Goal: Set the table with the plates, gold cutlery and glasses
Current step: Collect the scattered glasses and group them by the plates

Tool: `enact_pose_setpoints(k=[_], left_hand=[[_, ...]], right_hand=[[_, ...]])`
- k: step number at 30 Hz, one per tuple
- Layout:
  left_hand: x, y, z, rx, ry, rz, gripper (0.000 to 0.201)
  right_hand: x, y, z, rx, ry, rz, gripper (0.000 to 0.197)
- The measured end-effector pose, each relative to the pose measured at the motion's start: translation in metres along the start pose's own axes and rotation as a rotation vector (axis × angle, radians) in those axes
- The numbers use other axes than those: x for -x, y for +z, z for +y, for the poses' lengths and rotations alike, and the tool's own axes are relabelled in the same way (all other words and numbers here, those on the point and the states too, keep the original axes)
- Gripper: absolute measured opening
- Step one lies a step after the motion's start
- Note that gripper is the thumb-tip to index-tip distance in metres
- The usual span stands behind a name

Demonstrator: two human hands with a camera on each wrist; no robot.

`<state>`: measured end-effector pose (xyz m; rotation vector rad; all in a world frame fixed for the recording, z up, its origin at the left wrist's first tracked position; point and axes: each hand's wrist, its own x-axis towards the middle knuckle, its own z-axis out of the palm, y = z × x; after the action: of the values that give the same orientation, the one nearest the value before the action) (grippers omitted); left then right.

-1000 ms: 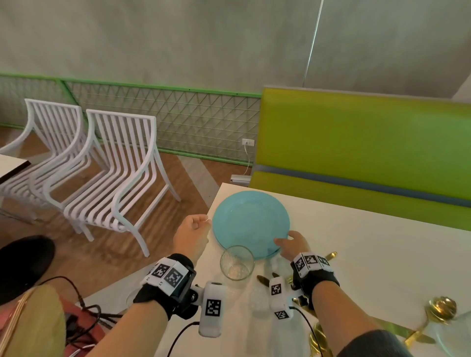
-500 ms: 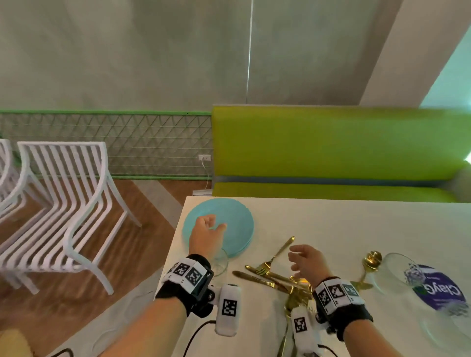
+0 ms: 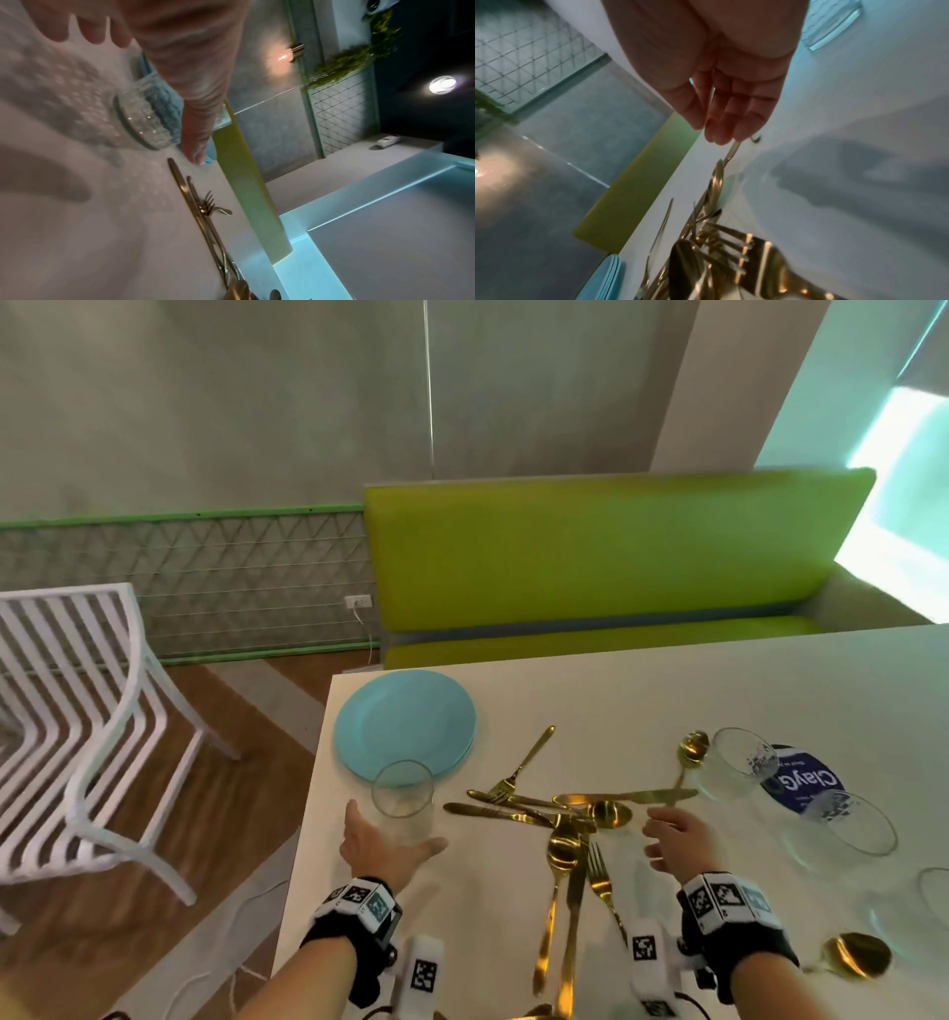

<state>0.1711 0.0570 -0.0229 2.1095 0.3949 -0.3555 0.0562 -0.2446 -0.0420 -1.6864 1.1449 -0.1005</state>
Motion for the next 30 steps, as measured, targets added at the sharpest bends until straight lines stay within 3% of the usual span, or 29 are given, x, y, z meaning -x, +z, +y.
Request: enact_pose_setpoints(k=[3, 7, 11, 15, 18, 22, 25, 30], left_hand=[[-0.012, 0.005, -0.008, 0.047, -0.009, -0.012, 0.125], [-0.02, 0.013, -0.006, 0.082, 0.013, -0.006, 0.115], [-0.017, 0.018, -0.003, 0.085, 0.036, 0.059, 0.085], [-0.016, 0.019, -0.002, 0.017, 0.07, 0.062, 0.083], [-0.017, 0.021, -0.001, 0.003, 0.056, 0.052, 0.081], [-0.016, 0.022, -0.001, -0.004, 0.033, 0.046, 0.089], [-0.017, 0.023, -0.005, 0.036, 0.019, 0.084, 0.08], [-0.019, 0.018, -0.012, 0.042, -0.006, 0.117, 0.079]], right_hand=[[0.003, -0.013, 0.005, -0.072, 0.063, 0.07, 0.019], [-0.006, -0.038, 0.01, -0.169, 0.146, 0.211, 0.032], [-0.025, -0.062, 0.007, -0.22, 0.227, 0.284, 0.054], [-0.049, -0.072, -0.003, -0.152, 0.256, 0.302, 0.083], [-0.066, -0.074, -0.005, -0.094, 0.226, 0.33, 0.092], [-0.085, -0.074, 0.0, -0.033, 0.152, 0.36, 0.095], [-0.095, -0.074, 0.0, 0.023, 0.097, 0.36, 0.099], [-0.103, -0.076, -0.001, 0.11, -0.019, 0.34, 0.076]])
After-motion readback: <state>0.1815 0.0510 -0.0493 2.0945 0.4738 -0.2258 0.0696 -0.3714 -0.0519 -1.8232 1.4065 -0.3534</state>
